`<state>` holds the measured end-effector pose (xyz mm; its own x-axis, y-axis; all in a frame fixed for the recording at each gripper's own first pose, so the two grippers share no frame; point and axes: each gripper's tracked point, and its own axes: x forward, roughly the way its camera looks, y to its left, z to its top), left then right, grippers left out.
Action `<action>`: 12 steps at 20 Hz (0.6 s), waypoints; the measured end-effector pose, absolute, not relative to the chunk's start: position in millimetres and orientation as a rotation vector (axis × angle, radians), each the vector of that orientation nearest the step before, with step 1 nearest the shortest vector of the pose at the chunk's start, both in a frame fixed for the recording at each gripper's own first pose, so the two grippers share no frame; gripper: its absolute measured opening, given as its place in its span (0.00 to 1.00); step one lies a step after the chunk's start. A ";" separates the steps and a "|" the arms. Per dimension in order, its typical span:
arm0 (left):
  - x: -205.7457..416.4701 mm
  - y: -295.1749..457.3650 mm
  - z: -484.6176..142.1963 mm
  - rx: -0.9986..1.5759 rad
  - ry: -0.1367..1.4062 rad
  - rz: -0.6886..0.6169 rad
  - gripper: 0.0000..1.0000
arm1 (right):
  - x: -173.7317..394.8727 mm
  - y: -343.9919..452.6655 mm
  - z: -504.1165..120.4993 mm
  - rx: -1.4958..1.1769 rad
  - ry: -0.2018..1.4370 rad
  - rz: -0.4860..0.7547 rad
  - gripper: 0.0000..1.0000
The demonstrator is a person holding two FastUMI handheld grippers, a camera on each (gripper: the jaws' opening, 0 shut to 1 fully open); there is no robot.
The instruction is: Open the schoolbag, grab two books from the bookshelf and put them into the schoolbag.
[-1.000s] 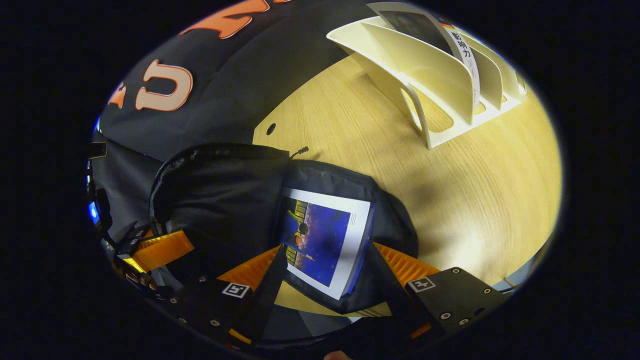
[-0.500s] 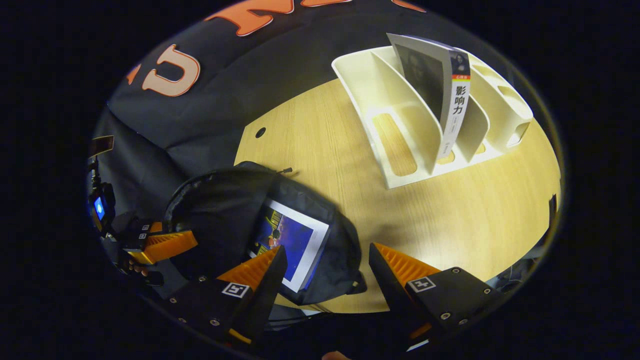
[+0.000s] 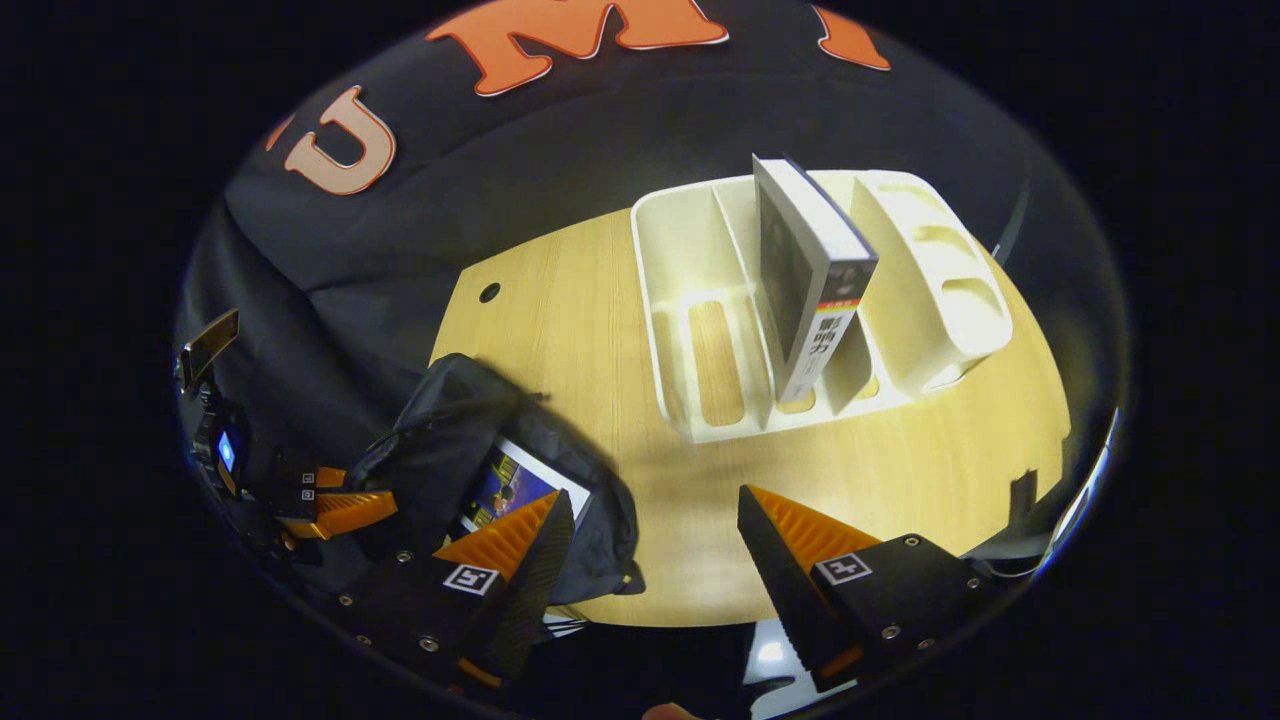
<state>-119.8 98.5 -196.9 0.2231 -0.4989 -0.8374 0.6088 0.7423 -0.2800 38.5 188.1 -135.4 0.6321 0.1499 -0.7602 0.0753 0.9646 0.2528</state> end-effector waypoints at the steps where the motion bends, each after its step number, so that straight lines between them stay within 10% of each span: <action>1: -118.5 99.0 -196.8 0.114 1.106 -0.761 0.03 | 42.3 180.9 -130.1 0.266 0.889 0.042 0.99; 12: -115.5 92.5 -200.0 0.099 1.120 -0.679 0.03 | 88.0 111.9 -80.6 0.106 0.924 0.027 0.99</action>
<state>-115.5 92.5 -200.0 0.2586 -0.4517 -0.8539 0.5479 0.7966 -0.2555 88.0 111.9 -80.6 0.6030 0.0690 -0.7948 0.0218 0.9945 0.1028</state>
